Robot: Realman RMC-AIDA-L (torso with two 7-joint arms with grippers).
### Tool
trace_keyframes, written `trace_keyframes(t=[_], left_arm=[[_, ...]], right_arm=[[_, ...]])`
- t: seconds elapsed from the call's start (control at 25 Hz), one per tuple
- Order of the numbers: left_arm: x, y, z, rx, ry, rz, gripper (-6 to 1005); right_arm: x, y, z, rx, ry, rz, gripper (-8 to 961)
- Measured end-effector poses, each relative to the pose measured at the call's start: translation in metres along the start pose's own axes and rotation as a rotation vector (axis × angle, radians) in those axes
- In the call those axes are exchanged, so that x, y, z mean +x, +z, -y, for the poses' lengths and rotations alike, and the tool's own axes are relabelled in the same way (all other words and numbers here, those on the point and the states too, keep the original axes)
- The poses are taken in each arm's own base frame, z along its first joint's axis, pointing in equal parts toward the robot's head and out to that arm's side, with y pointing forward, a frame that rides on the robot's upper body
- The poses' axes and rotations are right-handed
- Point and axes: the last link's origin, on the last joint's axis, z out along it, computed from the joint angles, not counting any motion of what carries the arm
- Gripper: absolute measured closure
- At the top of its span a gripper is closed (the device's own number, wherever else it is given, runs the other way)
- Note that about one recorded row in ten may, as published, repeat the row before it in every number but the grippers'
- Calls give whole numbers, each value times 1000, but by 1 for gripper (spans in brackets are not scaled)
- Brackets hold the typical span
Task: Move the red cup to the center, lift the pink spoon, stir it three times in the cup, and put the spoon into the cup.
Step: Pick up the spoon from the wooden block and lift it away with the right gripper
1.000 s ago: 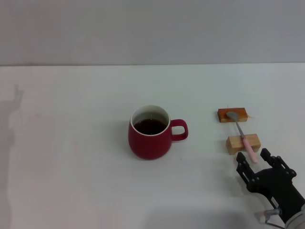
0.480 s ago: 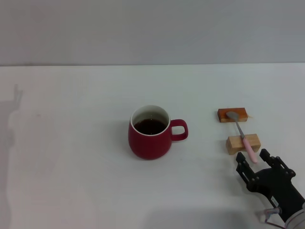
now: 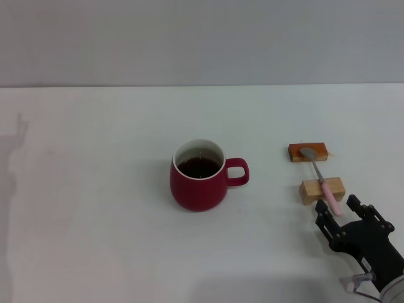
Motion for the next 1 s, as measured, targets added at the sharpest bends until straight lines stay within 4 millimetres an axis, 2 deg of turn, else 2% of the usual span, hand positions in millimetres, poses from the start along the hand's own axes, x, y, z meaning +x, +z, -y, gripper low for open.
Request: trace_keyframes(t=[1.0], left_arm=[[-3,-2,2,3,1,11,153]], right_arm=[[-4,6,3,1,-14,8,314]])
